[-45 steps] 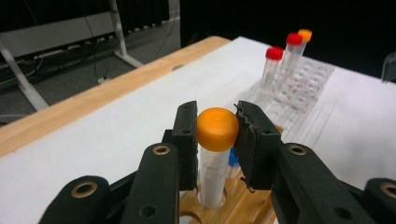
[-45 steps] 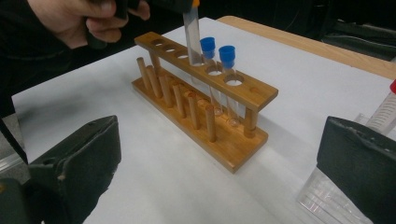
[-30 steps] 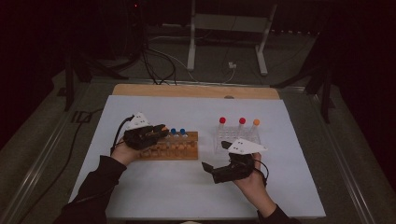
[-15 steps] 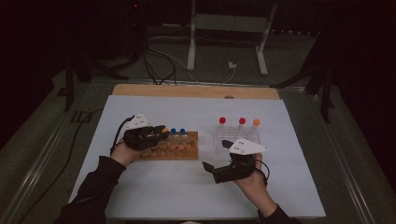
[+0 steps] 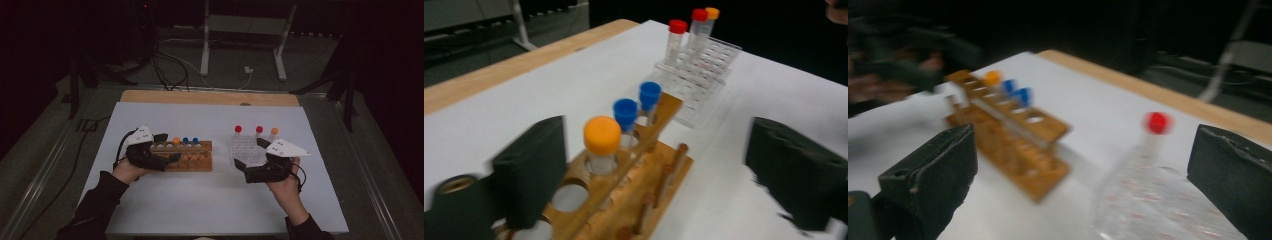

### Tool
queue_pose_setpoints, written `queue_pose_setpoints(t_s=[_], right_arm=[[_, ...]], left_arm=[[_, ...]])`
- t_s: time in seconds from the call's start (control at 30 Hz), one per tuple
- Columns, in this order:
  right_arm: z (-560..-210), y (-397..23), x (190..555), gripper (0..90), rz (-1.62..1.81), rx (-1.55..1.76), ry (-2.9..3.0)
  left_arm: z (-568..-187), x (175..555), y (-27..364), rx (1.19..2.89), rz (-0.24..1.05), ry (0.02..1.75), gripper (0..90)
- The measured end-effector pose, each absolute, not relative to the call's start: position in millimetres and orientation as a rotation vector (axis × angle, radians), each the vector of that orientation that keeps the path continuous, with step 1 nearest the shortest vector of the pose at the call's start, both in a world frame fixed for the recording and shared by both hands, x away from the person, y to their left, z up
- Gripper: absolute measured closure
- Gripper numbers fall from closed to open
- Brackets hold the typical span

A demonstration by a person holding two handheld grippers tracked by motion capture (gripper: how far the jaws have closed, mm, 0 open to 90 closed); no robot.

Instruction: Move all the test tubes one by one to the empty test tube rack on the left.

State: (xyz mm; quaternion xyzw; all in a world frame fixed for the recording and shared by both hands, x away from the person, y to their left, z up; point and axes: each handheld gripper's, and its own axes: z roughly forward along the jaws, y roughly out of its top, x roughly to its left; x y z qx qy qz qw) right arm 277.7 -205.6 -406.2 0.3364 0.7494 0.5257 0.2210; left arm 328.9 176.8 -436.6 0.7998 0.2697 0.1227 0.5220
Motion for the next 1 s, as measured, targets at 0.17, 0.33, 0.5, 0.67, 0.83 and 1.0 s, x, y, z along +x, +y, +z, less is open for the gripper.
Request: queue_pose_setpoints(t_s=[0.17,0.33,0.5,0.67,0.83,1.0], right_arm=[[-403.3,-229.8,286.7,0.0,1.393,0.991,1.995],[-408.5,-250.0,298.6,0.0,1.327,1.068,1.933],[-423.7,-266.0,312.9,1.7,1.256,1.148,1.918],[-439.7,-277.7,326.0,6.0,1.198,1.23,1.902],[-451.1,-284.4,335.4,15.4,1.163,1.286,1.9],[-457.8,-288.5,344.5,28.8,1.151,1.329,1.907]], left_arm=[[-436.0,321.5,178.5,1.892,0.275,0.633,3.8],[-435.6,315.2,180.6,1.879,0.278,0.618,3.4],[-434.4,311.0,182.0,1.878,0.285,0.616,3.4],[-435.8,312.8,183.5,1.897,0.267,0.616,3.4],[-437.7,312.7,181.9,1.905,0.259,0.608,3.4],[-436.9,312.1,181.7,1.904,0.261,0.601,3.4]])
